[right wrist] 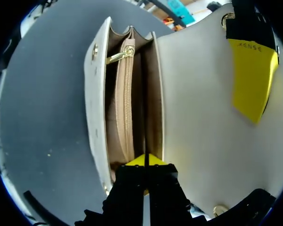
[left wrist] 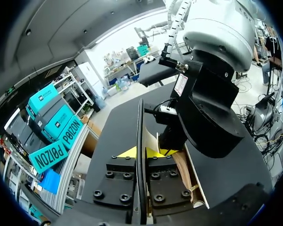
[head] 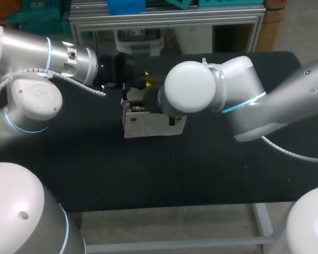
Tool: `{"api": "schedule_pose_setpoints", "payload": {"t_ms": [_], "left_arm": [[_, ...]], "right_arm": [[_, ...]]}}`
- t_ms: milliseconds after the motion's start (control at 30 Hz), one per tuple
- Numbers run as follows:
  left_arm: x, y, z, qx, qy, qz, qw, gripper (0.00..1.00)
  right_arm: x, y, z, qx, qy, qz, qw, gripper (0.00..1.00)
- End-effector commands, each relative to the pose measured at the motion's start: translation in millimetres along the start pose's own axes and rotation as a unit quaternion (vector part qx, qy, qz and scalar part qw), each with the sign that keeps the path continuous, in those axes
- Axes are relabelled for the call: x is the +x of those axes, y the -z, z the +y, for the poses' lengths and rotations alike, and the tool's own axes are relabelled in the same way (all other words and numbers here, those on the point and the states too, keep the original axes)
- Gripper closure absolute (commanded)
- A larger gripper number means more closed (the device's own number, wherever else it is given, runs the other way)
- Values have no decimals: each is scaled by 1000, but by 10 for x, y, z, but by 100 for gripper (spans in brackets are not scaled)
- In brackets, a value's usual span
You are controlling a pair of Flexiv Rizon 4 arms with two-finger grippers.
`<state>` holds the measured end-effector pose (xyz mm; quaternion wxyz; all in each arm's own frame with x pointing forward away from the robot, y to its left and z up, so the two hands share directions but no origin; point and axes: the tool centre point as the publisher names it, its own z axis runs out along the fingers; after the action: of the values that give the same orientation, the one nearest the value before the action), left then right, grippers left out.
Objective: Pick up the bag, open it, inspect its contents, close it, and place it on the opposite side
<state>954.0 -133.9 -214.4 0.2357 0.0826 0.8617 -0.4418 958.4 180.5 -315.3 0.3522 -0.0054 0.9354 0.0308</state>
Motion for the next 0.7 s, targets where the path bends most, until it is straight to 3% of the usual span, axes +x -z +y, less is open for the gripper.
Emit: {"api": "schedule_pose_setpoints", "payload": {"t_ms": [33, 467, 700], "left_arm": [[39, 34, 0, 7, -4, -11, 1000, 100], [58, -16, 45, -10, -21, -44, 999, 100], [80, -15, 51, -6, -26, -46, 999, 100]], "right_arm": [[53, -24, 28, 5, 3, 4, 1000, 100], [303, 171, 144, 7, 24, 4, 1000, 100], [396, 97, 164, 8, 24, 29, 999, 100]]}}
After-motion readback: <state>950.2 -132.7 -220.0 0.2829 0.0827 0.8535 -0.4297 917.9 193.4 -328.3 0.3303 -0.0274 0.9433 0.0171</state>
